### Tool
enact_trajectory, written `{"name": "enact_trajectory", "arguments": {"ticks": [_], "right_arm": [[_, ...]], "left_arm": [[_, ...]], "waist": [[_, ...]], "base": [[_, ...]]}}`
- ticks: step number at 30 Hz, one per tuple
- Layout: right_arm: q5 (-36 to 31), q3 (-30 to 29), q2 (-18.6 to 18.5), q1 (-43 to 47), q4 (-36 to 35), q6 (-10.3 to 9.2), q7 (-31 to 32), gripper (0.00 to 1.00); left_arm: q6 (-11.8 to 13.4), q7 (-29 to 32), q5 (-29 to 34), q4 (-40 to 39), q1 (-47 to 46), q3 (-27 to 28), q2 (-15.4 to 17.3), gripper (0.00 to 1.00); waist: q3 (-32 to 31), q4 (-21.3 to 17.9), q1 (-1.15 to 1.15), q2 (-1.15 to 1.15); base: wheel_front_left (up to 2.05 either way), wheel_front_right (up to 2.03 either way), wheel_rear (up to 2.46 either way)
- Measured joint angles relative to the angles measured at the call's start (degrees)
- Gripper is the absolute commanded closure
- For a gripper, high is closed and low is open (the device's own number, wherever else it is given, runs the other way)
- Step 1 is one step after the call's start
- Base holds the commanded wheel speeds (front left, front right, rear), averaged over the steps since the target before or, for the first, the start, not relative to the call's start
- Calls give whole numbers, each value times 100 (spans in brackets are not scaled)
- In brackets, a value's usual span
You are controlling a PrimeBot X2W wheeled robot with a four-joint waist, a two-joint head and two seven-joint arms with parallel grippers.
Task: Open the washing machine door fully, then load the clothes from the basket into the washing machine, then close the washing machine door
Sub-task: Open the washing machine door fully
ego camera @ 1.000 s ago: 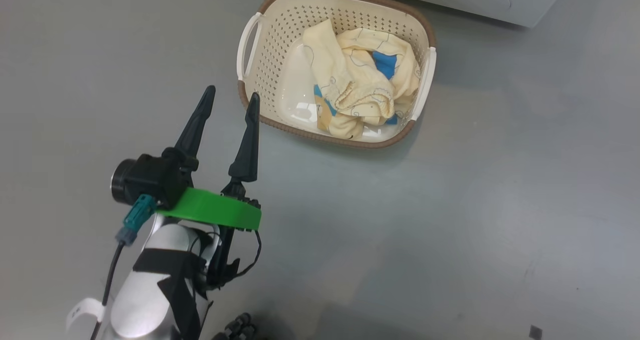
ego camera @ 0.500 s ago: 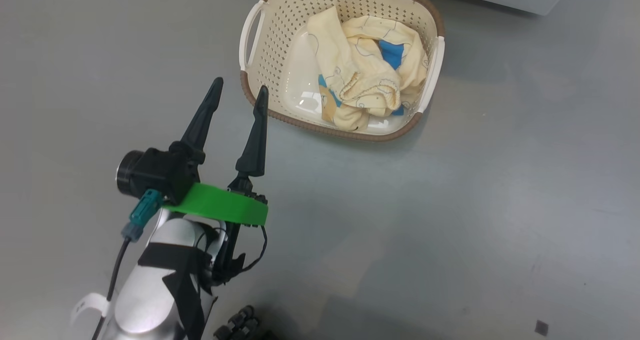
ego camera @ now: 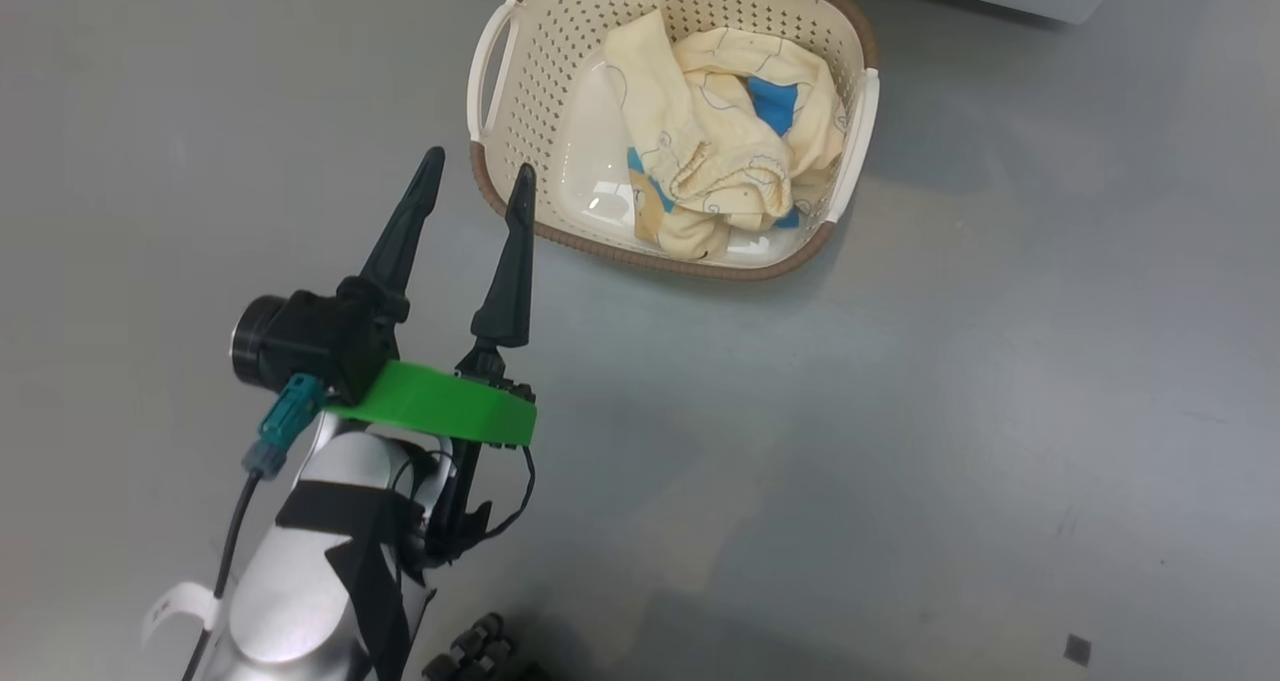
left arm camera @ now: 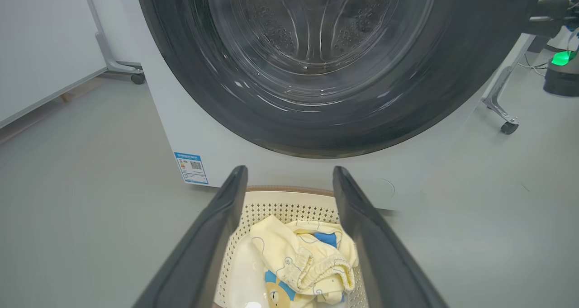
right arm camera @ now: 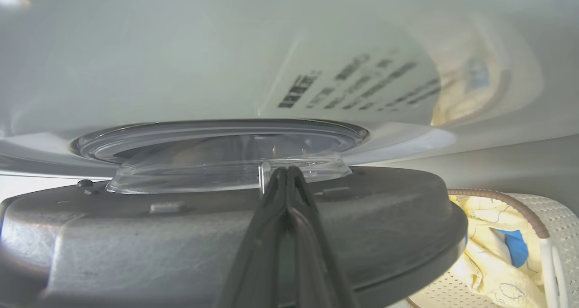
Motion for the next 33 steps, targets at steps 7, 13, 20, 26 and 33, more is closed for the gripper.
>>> {"name": "enact_trajectory", "arguments": {"ticks": [7,13,20,26,33], "right_arm": [[30,18,42,119,-93,0,361,100],[89,86,175,435,-279,0,665,100],[212,152,305,899,-627,0,1000,100],[363,226,383,1283,-1009,0,1362,100],[611,477,511,1740,-1527,0,1740,100]], "left_arm": [[1,0,1,1,-1,1,0,0],[2,0,1,1,-1,4,0,0],[2,0,2,20,1,4,0,0],[2,0,2,80,4,1,0,0],[2,0,2,112,7,2,0,0]], "waist": [[-36,-67,0,0],[-68,-133,0,0],[-159,-183,0,0],[-265,-208,0,0],[-376,-259,0,0]], "base": [[0,0,0],[0,0,0],[0,0,0],[0,0,0],[0,0,0]]}}
